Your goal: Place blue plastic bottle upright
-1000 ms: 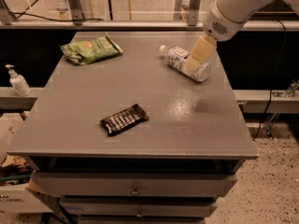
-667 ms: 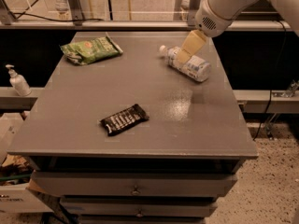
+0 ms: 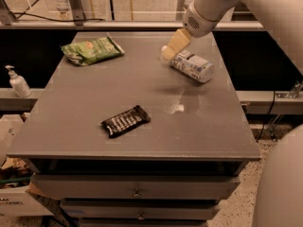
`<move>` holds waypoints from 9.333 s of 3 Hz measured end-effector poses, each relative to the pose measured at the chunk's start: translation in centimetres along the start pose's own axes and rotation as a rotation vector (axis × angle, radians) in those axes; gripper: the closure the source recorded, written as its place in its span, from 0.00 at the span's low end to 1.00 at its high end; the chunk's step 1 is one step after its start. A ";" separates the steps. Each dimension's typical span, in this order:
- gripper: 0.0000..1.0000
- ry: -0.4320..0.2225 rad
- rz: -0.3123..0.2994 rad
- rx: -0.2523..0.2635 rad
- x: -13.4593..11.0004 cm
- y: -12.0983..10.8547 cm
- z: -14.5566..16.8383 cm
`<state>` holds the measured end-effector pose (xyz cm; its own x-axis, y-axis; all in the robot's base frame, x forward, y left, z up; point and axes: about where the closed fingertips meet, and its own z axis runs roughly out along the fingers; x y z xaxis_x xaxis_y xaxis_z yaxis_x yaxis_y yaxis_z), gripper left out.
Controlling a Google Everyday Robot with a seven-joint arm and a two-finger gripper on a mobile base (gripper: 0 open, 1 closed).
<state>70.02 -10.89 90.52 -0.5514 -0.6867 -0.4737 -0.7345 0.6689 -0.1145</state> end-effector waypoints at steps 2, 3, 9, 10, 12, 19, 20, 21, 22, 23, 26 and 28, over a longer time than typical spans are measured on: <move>0.00 0.005 0.021 0.007 -1.8 1.0 3.1; 0.00 0.026 0.028 0.020 -1.6 0.6 4.6; 0.41 0.088 0.021 0.074 0.1 -1.4 7.8; 0.64 0.074 0.023 0.075 0.1 -1.3 7.3; 1.00 -0.030 0.052 0.073 -0.5 -1.7 4.4; 1.00 -0.799 0.297 -0.155 -3.5 -2.4 -4.0; 1.00 -0.815 0.286 -0.160 -3.9 -2.3 -3.9; 1.00 -0.866 0.285 -0.170 -4.5 -3.0 -3.5; 1.00 -0.954 0.284 -0.161 -4.5 -4.4 -3.1; 1.00 -1.058 0.261 -0.135 -4.3 -5.6 -3.5; 1.00 -1.255 0.098 -0.112 -2.5 -5.2 -4.3; 1.00 -1.271 0.061 -0.121 -1.1 -4.5 -2.0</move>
Offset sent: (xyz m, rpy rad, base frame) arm 0.0252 0.0391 -0.0275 -0.0133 -0.0022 -0.0357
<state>73.16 -13.72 93.27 0.1304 0.1429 -0.9811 -0.7895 0.6136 -0.0155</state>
